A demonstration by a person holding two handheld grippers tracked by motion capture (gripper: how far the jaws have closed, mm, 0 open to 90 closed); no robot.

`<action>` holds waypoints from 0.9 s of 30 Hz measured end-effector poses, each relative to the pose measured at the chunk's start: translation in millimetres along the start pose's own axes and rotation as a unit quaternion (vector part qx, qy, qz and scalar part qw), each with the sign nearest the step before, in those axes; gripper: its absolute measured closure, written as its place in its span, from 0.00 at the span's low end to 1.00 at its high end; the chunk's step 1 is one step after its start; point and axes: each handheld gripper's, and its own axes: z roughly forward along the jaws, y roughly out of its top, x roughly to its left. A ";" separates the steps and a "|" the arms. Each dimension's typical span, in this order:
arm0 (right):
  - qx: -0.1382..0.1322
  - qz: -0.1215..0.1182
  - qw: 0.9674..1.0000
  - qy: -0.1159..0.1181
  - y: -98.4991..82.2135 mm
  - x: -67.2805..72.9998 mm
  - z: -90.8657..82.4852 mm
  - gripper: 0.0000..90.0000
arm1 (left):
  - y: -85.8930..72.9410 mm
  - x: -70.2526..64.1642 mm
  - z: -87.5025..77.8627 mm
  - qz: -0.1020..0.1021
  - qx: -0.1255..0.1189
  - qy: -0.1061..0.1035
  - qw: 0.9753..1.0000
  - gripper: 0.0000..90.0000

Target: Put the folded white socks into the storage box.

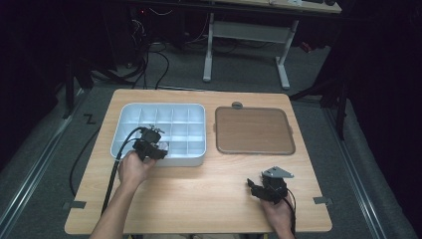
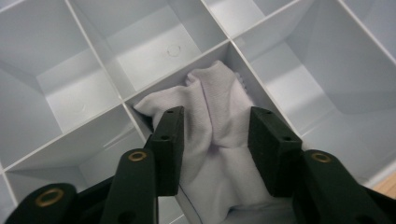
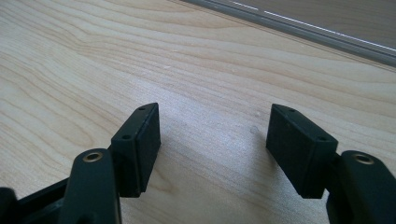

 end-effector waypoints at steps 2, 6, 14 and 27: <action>0.000 0.000 1.000 0.000 0.0 0.0 0.0 0.40 | 2.6 1.0 -6.0 -0.007 -0.014 -0.008 1.000 0.57; 0.000 0.000 1.000 0.000 0.0 0.0 0.0 0.40 | 9.3 1.4 -18.4 -0.015 -0.037 -0.024 0.999 0.55; 0.000 0.001 1.000 0.000 0.0 0.1 0.1 0.40 | 16.7 3.7 -33.7 -0.033 -0.060 -0.045 0.997 0.53; 0.000 0.001 1.000 0.000 0.0 0.1 0.1 0.40 | 19.3 11.0 -54.1 -0.044 -0.081 -0.063 0.994 0.52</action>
